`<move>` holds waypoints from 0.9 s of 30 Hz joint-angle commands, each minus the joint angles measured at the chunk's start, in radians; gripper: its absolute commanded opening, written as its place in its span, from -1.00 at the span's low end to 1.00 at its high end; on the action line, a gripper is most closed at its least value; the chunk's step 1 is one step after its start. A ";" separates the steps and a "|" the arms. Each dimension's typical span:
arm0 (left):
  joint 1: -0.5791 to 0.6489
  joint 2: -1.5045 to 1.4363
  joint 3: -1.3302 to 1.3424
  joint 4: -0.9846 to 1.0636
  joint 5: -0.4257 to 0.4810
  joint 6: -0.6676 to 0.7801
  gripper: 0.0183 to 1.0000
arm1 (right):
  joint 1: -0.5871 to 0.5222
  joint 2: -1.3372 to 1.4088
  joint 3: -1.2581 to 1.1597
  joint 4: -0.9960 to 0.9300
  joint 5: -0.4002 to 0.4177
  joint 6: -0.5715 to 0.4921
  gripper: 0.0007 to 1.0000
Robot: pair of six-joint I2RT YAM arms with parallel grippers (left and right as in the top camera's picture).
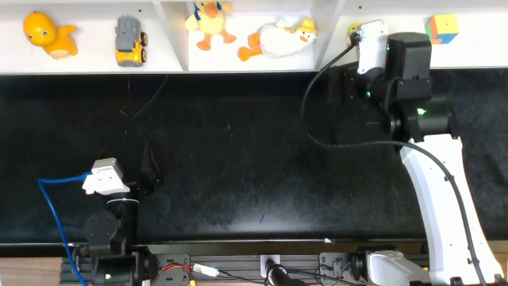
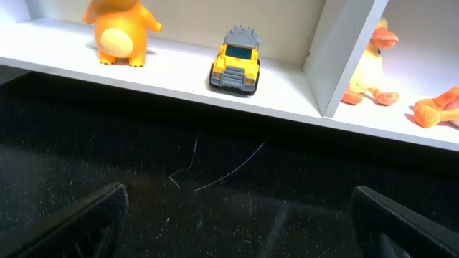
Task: Store Toys
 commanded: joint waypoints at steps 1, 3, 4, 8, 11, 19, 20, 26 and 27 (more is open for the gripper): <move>-0.005 -0.012 -0.004 0.000 -0.008 -0.007 1.00 | 0.007 -0.164 -0.010 -0.018 0.004 0.005 0.99; -0.005 -0.012 -0.004 0.000 -0.008 -0.007 1.00 | 0.013 -0.230 -0.032 -0.018 0.004 0.005 0.99; -0.005 -0.012 -0.004 0.000 -0.008 -0.007 1.00 | 0.013 -0.271 -0.050 -0.018 0.004 0.005 0.99; -0.005 -0.012 -0.004 0.000 -0.008 -0.007 1.00 | 0.013 -0.450 -0.156 -0.018 0.004 0.005 0.99; -0.005 -0.012 -0.004 0.000 -0.008 -0.007 1.00 | 0.013 -0.599 -0.263 -0.021 0.004 0.005 0.99; -0.005 -0.012 -0.004 0.000 -0.008 -0.007 1.00 | 0.053 -0.936 -0.511 -0.068 0.011 0.004 0.99; -0.005 -0.012 -0.004 0.000 -0.008 -0.007 0.99 | 0.063 -0.971 -0.534 -0.068 0.040 0.004 0.99; -0.005 -0.012 -0.004 0.000 -0.008 -0.007 1.00 | 0.102 -1.162 -0.694 0.026 0.090 0.073 0.99; -0.005 -0.012 -0.004 0.000 -0.008 -0.007 0.99 | 0.105 -1.186 -0.727 0.064 0.090 0.090 0.99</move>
